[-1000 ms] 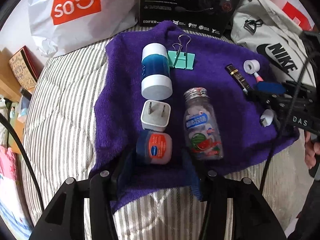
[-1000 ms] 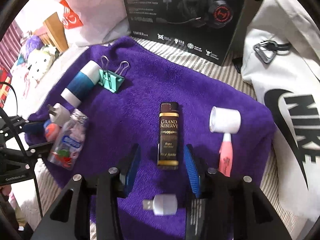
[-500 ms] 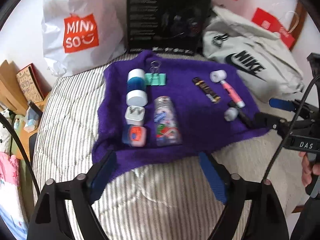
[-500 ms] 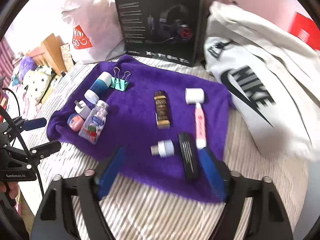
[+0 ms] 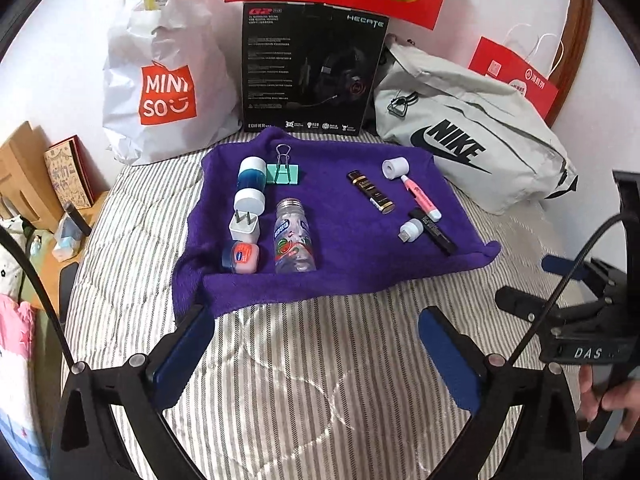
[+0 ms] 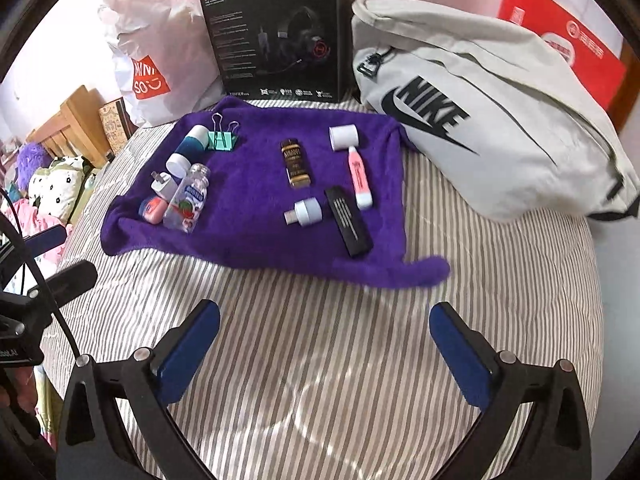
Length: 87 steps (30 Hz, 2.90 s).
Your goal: Organize rigid objects
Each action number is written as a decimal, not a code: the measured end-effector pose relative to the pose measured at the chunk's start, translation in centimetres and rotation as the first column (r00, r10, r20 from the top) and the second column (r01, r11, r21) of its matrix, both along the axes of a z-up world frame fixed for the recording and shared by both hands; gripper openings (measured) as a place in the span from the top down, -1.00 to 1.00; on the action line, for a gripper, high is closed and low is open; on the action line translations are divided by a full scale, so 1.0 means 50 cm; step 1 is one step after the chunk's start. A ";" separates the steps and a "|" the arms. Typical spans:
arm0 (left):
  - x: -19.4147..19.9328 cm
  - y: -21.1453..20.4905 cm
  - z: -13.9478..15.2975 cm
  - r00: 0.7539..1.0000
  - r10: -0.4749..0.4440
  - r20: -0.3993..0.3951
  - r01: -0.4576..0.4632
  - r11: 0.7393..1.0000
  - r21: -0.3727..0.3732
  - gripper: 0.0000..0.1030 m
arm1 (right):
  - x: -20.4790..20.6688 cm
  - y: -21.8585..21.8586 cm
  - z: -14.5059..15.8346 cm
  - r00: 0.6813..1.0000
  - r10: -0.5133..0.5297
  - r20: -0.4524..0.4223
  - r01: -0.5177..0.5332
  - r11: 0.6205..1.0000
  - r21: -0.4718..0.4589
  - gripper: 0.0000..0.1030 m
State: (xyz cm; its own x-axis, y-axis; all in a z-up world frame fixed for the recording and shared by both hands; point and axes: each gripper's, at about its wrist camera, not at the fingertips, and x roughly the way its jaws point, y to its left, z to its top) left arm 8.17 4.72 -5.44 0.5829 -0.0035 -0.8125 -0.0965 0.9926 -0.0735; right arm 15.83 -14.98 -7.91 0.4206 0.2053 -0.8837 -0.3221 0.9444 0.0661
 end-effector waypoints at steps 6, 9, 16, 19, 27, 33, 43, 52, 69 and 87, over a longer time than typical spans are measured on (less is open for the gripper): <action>-0.026 -0.015 0.007 1.000 0.019 -0.011 -0.018 0.998 0.058 -1.00 | -0.034 -0.016 0.019 0.998 -0.061 0.008 0.061 0.998 -0.012 -0.99; -0.037 -0.016 0.009 1.000 0.027 -0.011 -0.026 0.998 0.056 -1.00 | -0.041 -0.018 0.027 0.998 -0.068 0.016 0.069 0.997 -0.031 -0.99; -0.069 -0.009 0.020 0.999 0.038 -0.009 -0.037 0.998 0.053 -1.00 | -0.062 -0.036 0.040 0.994 -0.102 0.023 0.103 0.994 -0.024 -0.99; -0.077 -0.005 0.025 0.999 0.044 -0.007 -0.043 0.998 0.051 -1.00 | -0.074 -0.044 0.044 0.993 -0.115 0.027 0.116 0.993 -0.028 -0.99; -0.094 -0.012 0.031 0.999 0.042 -0.009 -0.042 0.997 0.063 -1.00 | -0.096 -0.052 0.055 0.993 -0.112 0.036 0.113 0.993 -0.016 -0.99; -0.102 -0.010 0.030 0.999 0.039 -0.012 -0.038 0.997 0.065 -1.00 | -0.105 -0.049 0.053 0.994 -0.105 0.036 0.106 0.994 -0.017 -0.99; -0.108 -0.004 0.030 0.999 0.044 -0.017 -0.043 0.997 0.071 -1.00 | -0.116 -0.041 0.053 0.994 -0.097 0.040 0.098 0.995 -0.022 -0.99; -0.114 -0.002 0.034 0.999 0.038 -0.017 -0.037 0.997 0.073 -1.00 | -0.118 -0.045 0.054 0.994 -0.096 0.043 0.097 0.995 -0.022 -0.99; -0.120 0.003 0.045 0.999 0.050 -0.009 -0.049 0.996 0.072 -1.00 | -0.124 -0.050 0.060 0.995 -0.090 0.045 0.090 0.996 -0.014 -0.99; -0.125 0.005 0.053 0.999 0.047 -0.002 -0.047 0.996 0.075 -1.00 | -0.127 -0.051 0.059 0.996 -0.080 0.041 0.081 0.997 -0.021 -0.99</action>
State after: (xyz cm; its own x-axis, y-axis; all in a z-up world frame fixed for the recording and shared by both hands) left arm 1.93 4.97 -2.78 0.5781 0.0847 -0.8116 -0.1431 0.9897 0.0013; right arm 9.46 -17.55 -4.95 0.4701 0.1496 -0.8699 -0.2472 0.9684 0.0329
